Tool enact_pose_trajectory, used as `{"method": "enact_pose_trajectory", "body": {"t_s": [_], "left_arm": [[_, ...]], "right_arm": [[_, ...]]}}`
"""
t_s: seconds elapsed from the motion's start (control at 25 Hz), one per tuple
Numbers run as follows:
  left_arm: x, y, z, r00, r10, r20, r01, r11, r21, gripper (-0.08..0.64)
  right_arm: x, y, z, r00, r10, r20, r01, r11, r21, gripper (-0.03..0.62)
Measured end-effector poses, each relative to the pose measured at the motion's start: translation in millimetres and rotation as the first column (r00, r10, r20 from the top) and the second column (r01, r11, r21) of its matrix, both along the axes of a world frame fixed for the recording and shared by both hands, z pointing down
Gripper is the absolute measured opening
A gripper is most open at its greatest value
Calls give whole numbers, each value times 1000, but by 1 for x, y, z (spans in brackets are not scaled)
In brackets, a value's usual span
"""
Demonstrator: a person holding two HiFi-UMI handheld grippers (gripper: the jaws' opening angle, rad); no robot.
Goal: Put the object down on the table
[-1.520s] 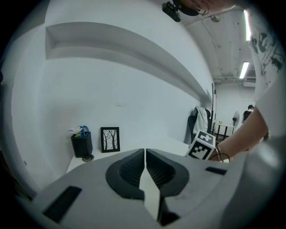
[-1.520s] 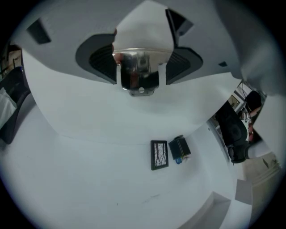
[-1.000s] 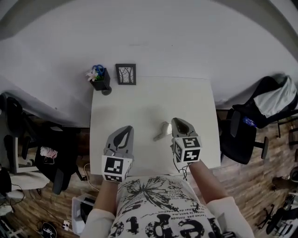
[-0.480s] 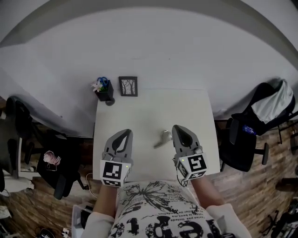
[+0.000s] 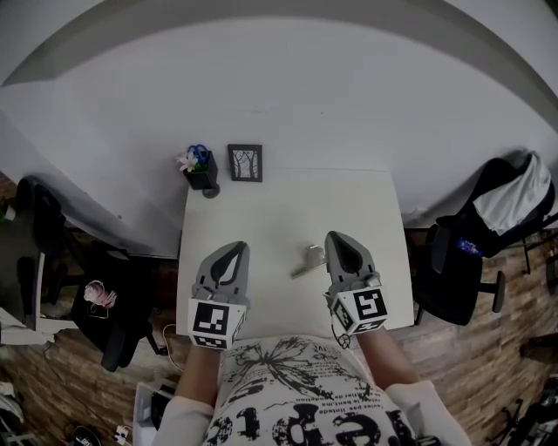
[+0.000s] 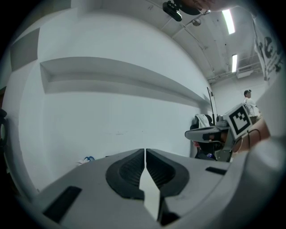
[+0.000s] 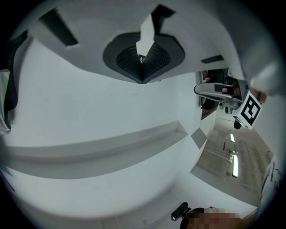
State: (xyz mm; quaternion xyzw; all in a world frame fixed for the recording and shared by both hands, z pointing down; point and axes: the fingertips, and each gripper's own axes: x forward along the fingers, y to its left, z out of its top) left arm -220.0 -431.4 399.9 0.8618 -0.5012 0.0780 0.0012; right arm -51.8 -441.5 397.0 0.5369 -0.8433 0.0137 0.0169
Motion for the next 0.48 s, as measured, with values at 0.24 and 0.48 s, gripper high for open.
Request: {"method": "enact_pose_trajectory", "body": {"t_s": [0.24,0.48], "left_arm": [[2,0,-3,1000,-2,-11,1,1000,-1,12],[6,-2,-2,1000,1,-28,-1,1000,-9,12]], "right_arm": [[-5,-2,5,999,-9,-35,9,1000,-13,-9],[-3,-6,10,998,9,-67,-11,1000,-22,-9]]}}
